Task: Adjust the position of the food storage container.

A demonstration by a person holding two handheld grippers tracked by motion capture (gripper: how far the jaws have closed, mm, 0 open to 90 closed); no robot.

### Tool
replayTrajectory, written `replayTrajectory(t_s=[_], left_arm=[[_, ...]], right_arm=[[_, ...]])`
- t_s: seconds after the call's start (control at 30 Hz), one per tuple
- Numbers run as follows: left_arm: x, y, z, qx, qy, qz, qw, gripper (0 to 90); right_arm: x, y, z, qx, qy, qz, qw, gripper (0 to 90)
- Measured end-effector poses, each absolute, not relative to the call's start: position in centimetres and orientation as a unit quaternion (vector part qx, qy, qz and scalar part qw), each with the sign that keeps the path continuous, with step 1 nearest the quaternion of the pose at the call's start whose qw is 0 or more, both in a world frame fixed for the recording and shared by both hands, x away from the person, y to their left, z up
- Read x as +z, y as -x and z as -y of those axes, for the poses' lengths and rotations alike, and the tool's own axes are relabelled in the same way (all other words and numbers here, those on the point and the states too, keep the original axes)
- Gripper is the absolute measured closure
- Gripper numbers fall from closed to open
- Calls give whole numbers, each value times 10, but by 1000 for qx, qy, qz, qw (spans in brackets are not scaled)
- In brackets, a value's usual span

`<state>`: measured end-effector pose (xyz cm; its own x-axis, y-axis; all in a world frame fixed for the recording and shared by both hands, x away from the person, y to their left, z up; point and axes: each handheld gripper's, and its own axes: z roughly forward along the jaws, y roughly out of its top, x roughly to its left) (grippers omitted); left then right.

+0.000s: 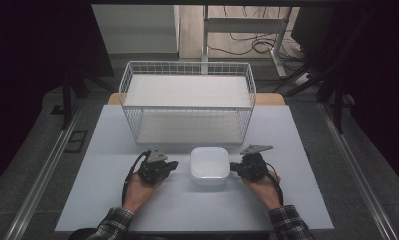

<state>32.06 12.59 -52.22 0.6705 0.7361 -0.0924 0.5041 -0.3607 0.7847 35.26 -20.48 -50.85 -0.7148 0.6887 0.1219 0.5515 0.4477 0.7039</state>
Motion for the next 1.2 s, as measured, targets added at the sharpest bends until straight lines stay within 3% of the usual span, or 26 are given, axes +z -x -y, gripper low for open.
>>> replayTrajectory(t_s=[0.3, 0.63, 1.2], left_arm=[[-532, -331, -126, 145, -822, -390, 389, 898], [-538, -358, -131, 120, -794, -414, 428, 897], [-530, -333, -124, 114, -831, -378, 393, 897]], right_arm=[[-513, -354, 173, 373, -337, -861, 80, 883], [-515, -379, 163, 378, -347, -852, 106, 877], [-511, -366, 159, 379, -329, -860, 95, 888]])
